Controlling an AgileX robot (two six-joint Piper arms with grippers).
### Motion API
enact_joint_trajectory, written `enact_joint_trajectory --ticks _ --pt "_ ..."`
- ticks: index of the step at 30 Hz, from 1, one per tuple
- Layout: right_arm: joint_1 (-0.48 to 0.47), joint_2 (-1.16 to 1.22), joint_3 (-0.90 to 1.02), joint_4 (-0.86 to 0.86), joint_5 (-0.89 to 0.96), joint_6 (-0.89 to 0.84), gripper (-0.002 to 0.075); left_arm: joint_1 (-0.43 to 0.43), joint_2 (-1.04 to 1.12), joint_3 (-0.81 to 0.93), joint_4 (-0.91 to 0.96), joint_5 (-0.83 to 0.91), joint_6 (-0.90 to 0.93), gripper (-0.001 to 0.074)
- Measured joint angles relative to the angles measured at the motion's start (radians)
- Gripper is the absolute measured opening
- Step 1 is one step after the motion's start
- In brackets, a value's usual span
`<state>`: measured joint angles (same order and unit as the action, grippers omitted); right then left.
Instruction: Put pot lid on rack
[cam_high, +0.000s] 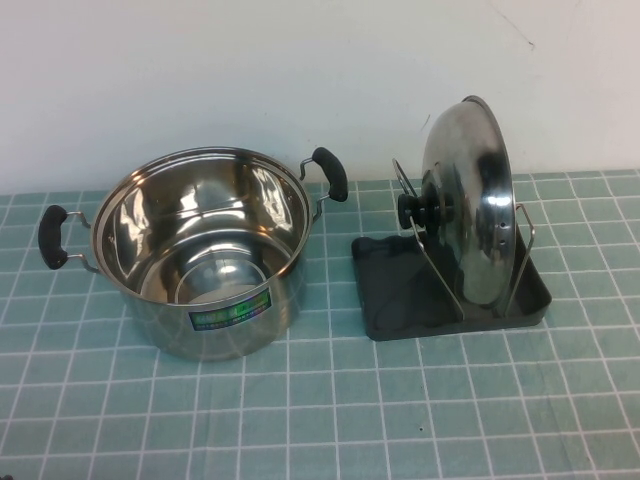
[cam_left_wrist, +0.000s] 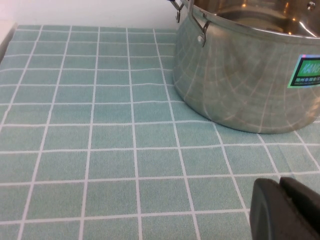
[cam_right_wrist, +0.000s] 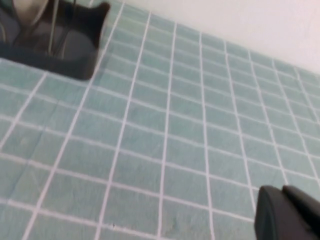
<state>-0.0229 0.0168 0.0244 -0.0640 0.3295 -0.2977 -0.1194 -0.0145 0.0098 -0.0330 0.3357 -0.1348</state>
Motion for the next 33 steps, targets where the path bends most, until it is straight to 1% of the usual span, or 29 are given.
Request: enact_joint_trajectory --ticks 5,8,33 --pt "-0.006 -0.027 0.000 0.000 0.004 0.125 -0.0001 0.000 0.000 0.000 0.000 0.000 0.000 -0.0001" --pt "-0.006 -0.028 0.000 0.000 0.008 0.156 -0.0001 0.000 0.000 0.000 0.000 0.000 0.000 -0.0001" --pt "-0.006 -0.030 0.000 0.000 0.010 0.171 -0.0001 0.000 0.000 0.000 -0.002 0.000 -0.003 -0.0001"
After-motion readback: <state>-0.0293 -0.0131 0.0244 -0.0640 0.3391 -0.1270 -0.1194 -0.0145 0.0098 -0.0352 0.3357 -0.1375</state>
